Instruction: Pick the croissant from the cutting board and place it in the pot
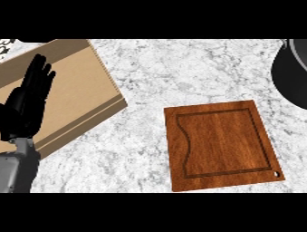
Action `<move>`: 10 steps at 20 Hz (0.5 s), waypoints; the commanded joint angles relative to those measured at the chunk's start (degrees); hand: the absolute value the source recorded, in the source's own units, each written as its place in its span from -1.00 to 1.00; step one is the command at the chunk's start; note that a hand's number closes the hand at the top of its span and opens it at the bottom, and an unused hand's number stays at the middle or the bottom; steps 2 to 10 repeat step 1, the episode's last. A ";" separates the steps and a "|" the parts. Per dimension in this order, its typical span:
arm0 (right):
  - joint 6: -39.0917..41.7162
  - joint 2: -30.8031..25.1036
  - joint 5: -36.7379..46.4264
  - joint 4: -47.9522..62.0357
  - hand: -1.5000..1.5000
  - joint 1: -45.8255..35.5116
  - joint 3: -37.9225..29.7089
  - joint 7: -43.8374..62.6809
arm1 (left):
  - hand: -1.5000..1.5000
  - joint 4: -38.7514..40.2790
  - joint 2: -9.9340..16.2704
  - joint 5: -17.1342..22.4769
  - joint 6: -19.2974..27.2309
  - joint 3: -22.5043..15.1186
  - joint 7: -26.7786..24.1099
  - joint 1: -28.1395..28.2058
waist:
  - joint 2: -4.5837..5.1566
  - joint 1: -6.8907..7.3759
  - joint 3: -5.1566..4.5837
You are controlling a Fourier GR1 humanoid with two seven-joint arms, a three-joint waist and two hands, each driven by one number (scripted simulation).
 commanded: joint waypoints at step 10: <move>6.32 -0.16 -0.12 -0.06 -1.00 2.40 0.20 -6.29 | 0.00 1.05 0.85 0.51 -0.62 1.14 -0.57 -0.06 | 0.17 0.11 0.09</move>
